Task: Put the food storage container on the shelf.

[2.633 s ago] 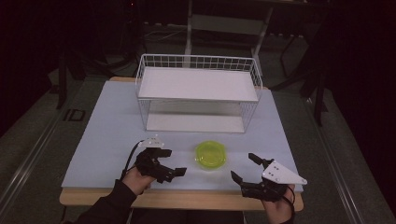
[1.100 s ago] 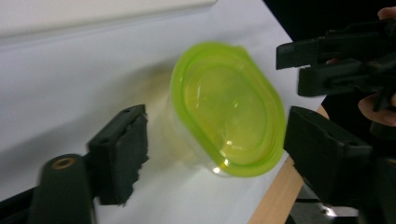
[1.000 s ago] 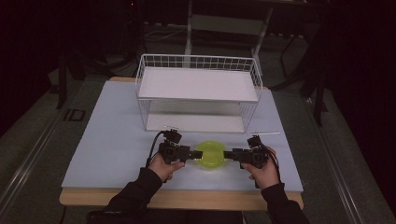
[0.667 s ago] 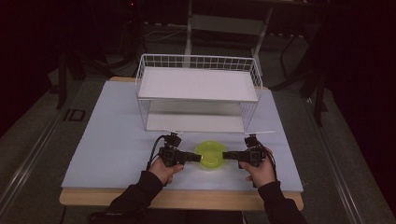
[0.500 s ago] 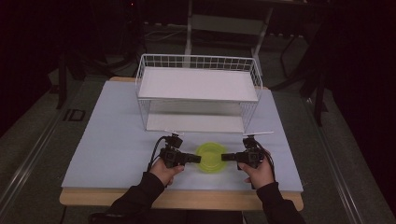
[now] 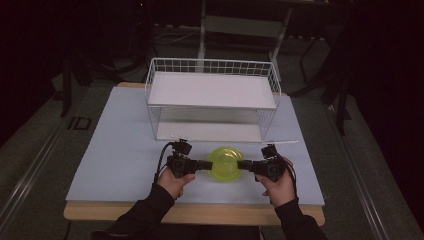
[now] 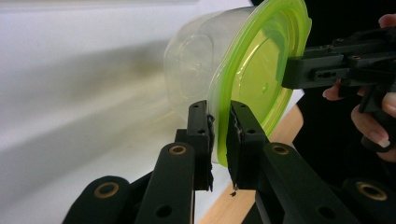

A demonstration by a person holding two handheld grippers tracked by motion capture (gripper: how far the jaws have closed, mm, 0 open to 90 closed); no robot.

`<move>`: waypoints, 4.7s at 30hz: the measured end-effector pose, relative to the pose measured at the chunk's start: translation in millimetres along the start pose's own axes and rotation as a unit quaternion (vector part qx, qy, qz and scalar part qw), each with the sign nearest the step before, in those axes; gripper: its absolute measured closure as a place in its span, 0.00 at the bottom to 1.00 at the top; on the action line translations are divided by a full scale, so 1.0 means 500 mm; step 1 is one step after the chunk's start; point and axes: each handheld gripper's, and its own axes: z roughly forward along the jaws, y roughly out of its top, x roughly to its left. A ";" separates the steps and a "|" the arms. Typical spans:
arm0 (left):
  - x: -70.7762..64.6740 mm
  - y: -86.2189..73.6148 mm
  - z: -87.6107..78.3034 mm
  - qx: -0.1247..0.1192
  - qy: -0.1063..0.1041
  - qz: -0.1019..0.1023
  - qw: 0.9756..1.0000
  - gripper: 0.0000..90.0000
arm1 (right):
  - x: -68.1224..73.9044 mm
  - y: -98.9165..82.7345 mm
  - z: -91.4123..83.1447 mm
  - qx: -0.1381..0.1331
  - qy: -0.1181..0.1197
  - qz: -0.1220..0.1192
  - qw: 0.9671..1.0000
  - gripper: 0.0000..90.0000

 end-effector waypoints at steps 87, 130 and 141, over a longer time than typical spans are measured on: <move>-0.047 0.317 -0.162 -0.120 0.119 0.013 0.985 0.87 | 0.077 0.385 -0.019 -0.066 0.004 0.036 0.997 0.89; -0.005 0.175 -0.223 -0.223 0.105 0.155 0.957 0.06 | 0.126 0.328 0.066 -0.064 -0.032 -0.064 0.995 1.00; 0.022 0.113 -0.219 -0.222 0.084 0.161 0.958 0.03 | 0.131 0.352 0.109 -0.078 -0.041 -0.044 0.995 1.00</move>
